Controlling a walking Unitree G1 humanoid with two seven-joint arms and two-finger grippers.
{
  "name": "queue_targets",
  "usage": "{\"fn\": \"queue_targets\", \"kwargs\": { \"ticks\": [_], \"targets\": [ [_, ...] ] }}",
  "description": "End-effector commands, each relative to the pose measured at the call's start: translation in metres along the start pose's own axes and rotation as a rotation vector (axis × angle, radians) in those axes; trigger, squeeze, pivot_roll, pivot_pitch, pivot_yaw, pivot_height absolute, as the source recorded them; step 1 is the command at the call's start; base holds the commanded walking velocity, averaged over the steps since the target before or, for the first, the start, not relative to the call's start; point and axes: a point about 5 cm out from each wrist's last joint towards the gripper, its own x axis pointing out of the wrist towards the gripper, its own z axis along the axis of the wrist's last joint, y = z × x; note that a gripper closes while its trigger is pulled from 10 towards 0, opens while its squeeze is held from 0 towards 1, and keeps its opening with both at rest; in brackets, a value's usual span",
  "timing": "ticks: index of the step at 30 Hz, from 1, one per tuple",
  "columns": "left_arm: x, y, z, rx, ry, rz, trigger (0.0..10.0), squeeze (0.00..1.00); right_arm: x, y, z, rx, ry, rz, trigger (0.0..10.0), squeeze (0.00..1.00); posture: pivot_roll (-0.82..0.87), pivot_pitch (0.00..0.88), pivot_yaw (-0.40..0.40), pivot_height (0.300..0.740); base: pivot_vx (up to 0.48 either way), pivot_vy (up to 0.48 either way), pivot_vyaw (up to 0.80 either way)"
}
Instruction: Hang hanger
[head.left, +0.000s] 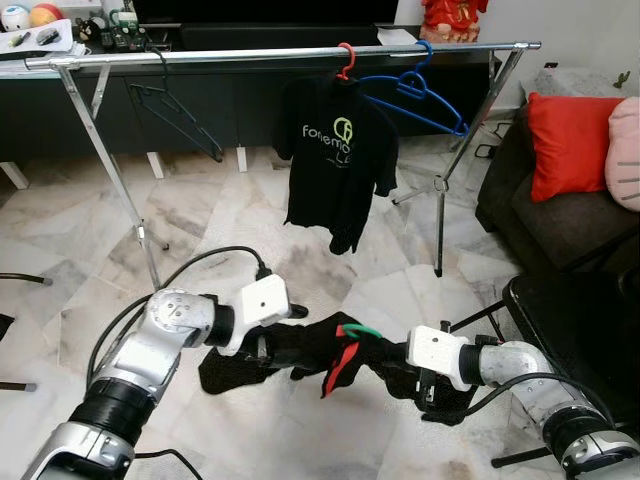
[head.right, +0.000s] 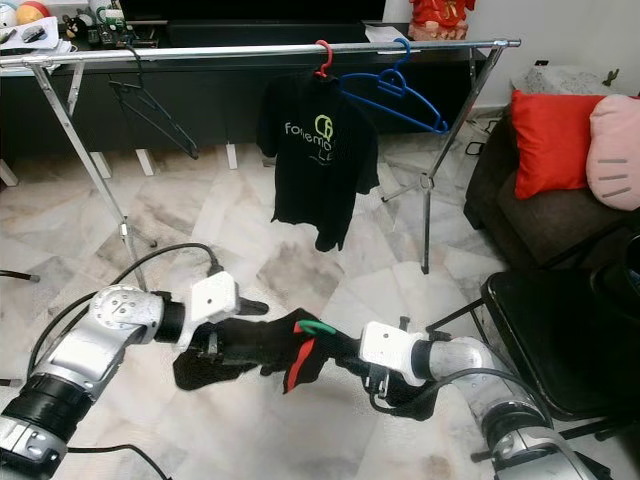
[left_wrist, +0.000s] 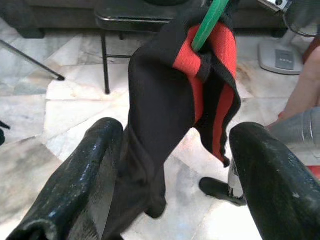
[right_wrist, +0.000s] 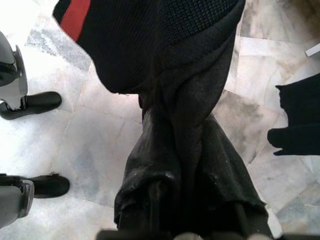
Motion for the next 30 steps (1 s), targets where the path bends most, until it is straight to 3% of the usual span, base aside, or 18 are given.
{"fn": "queue_targets", "kwargs": {
  "ticks": [1,14,25,26,27,28,29,30],
  "targets": [
    [0.005,-0.001,0.002,0.022,0.009,-0.034,10.0,0.0,0.0,-0.003,0.003,-0.026,-0.01,0.0,0.0,0.0,0.04,0.155,-0.104,0.74,0.0,0.0,0.0],
    [0.029,-0.008,-0.009,-0.021,0.006,-0.03,10.0,0.0,0.006,0.0,0.012,-0.065,-0.062,0.015,0.0,0.0,0.03,0.127,-0.097,0.74,0.0,0.0,0.0],
    [0.038,-0.012,-0.015,-0.033,0.016,-0.03,10.0,0.0,0.008,-0.001,0.016,-0.069,-0.082,0.014,0.0,0.0,0.02,0.115,-0.093,0.74,0.0,0.0,0.0],
    [0.039,-0.012,-0.015,-0.035,0.013,-0.03,8.7,0.0,0.008,-0.001,0.016,-0.068,-0.083,0.014,0.0,0.0,0.02,0.115,-0.093,0.74,0.0,0.0,0.0],
    [0.04,-0.012,-0.015,-0.037,0.009,-0.029,5.2,0.0,0.008,-0.001,0.016,-0.068,-0.084,0.013,0.0,0.0,0.02,0.116,-0.094,0.74,0.0,0.0,0.0],
    [0.041,-0.012,-0.015,-0.041,0.003,-0.027,3.7,0.0,0.008,-0.002,0.016,-0.066,-0.086,0.013,0.0,0.0,0.02,0.116,-0.094,0.74,0.0,0.0,0.0],
    [0.041,-0.012,-0.014,-0.042,0.001,-0.027,2.8,0.0,0.008,-0.002,0.016,-0.066,-0.086,0.012,0.0,0.0,0.02,0.116,-0.094,0.74,0.0,0.0,0.0],
    [0.042,-0.012,-0.014,-0.041,0.0,-0.026,2.8,0.0,0.008,-0.002,0.016,-0.065,-0.087,0.012,0.0,0.0,0.02,0.116,-0.094,0.74,0.0,0.0,0.0]
  ]
}}
